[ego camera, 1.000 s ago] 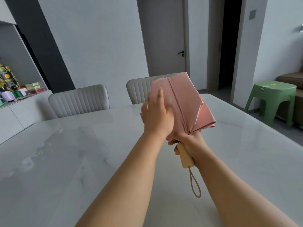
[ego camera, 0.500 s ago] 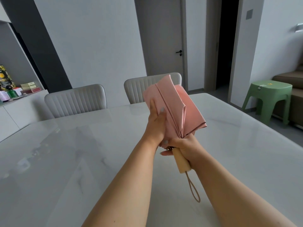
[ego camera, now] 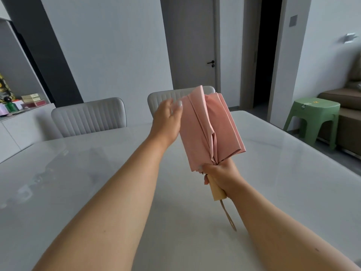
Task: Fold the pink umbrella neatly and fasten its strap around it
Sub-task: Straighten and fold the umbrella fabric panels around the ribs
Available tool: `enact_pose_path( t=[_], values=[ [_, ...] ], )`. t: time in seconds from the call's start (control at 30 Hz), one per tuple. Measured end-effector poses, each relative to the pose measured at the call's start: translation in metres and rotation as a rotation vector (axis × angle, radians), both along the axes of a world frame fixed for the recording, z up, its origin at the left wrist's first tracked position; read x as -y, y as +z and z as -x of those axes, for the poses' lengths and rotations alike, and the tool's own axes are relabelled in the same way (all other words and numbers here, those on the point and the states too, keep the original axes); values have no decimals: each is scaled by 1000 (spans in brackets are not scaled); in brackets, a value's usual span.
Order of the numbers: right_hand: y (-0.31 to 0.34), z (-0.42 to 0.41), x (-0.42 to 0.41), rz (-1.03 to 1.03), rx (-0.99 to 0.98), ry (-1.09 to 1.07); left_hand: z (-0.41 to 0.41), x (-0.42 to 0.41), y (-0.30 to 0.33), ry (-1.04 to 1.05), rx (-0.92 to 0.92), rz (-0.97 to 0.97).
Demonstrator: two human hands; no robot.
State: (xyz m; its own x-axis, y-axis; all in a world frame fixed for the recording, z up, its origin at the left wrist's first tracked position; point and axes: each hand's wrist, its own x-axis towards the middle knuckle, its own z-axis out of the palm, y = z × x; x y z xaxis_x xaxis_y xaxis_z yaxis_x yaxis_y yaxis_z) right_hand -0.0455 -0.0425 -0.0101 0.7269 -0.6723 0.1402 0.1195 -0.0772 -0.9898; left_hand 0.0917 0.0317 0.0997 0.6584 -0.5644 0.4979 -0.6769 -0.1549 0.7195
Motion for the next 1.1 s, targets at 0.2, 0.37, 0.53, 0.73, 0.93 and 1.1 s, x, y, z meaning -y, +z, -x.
enact_pose_path(
  t=[0.2, 0.37, 0.53, 0.73, 0.93, 1.1],
  values=[
    [-2, 3, 4, 43, -35, 39, 2, 17, 39, -1, 53, -132],
    [-3, 3, 7, 59, -50, 67, -2, 30, 54, 29, -8, -261],
    [-2, 4, 9, 80, -43, 81, -13, 36, 63, 94, -53, -331],
    [-6, 1, 10, 87, -63, 100, -54, 51, 53, 102, -215, -442],
    [-11, -2, 12, 70, -123, 65, -36, 33, 71, -135, -476, -204],
    [-12, -2, 12, 43, -142, 42, -39, 29, 69, -163, -419, -187]
  ],
)
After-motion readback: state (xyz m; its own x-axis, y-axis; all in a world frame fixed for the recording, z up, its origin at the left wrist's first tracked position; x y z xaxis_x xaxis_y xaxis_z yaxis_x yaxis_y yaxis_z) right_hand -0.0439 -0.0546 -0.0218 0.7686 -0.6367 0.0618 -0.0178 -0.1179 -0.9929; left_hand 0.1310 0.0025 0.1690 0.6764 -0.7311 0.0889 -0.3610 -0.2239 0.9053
